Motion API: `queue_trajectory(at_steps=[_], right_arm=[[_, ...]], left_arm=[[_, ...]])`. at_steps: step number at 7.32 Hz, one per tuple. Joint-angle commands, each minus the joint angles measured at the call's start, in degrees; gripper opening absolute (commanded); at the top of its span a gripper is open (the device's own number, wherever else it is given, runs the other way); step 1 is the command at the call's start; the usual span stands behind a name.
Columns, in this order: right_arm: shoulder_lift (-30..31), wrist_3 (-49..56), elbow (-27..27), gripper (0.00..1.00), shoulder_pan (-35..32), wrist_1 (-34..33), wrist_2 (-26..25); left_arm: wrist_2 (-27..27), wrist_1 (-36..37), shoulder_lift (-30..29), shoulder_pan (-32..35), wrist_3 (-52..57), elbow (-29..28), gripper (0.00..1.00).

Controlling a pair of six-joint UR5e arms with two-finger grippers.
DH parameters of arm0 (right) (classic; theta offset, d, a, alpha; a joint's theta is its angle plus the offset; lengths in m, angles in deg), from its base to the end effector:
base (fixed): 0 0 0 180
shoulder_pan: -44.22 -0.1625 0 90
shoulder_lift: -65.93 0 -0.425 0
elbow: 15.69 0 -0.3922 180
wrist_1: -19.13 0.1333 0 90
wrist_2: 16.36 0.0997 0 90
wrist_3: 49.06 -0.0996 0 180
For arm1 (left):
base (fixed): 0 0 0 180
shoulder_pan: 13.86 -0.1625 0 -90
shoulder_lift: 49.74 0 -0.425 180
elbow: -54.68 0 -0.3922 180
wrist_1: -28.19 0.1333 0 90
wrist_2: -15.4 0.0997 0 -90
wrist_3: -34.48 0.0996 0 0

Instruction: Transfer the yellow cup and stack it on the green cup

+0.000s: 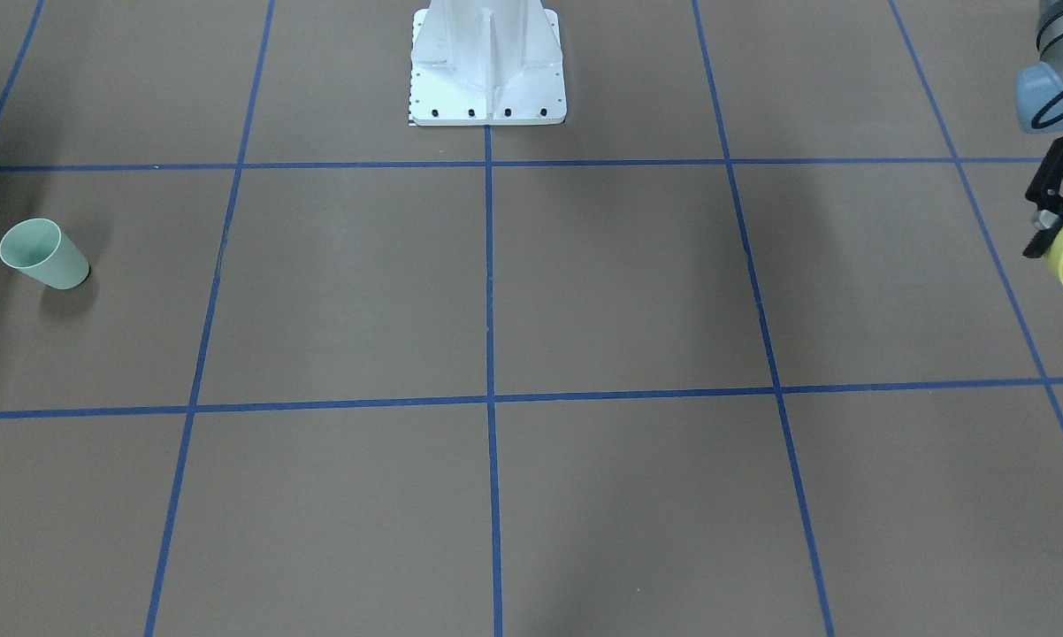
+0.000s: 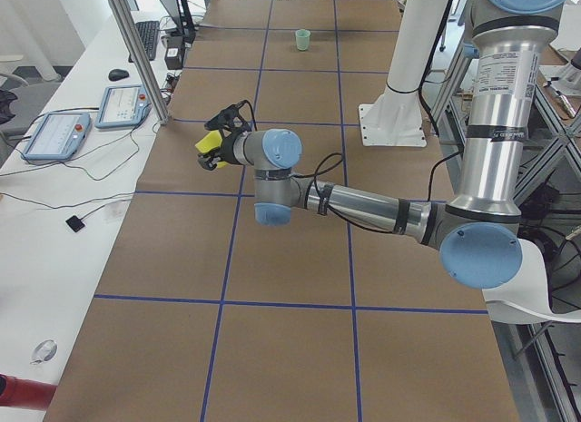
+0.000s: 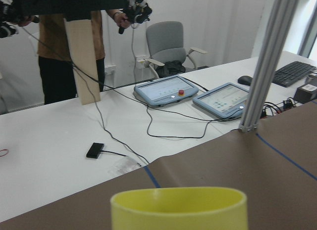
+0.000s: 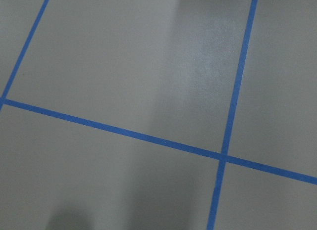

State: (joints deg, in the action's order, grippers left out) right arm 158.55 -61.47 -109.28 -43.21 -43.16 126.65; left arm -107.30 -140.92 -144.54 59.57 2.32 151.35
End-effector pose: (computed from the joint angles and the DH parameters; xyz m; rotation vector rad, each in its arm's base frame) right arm 0.0318 -0.4909 0.5851 0.3413 -0.9559 -0.0747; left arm 0.0672 -0.5045 0.4075 1.2037 1.0302 0.2379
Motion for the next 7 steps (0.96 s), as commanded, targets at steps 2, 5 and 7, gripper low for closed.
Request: queue_trajectory(at_steps=[2, 5, 7], right_arm=[[-6.62, -14.94, -3.88, 1.00, 3.57, 0.07, 5.69], [-17.43, -30.87, -6.07, 1.00, 12.07, 0.16, 7.90], [-25.25, -43.77, -8.36, 1.00, 17.96, -0.02, 7.03]], left_arm=[[-2.37, -1.04, -4.42, -9.07, 5.44, 0.36, 0.00], [-2.28, -5.44, -9.15, -20.84, 5.09, -0.16, 0.00], [-1.67, -6.66, -12.24, -27.88, 5.35, -0.59, 0.00]])
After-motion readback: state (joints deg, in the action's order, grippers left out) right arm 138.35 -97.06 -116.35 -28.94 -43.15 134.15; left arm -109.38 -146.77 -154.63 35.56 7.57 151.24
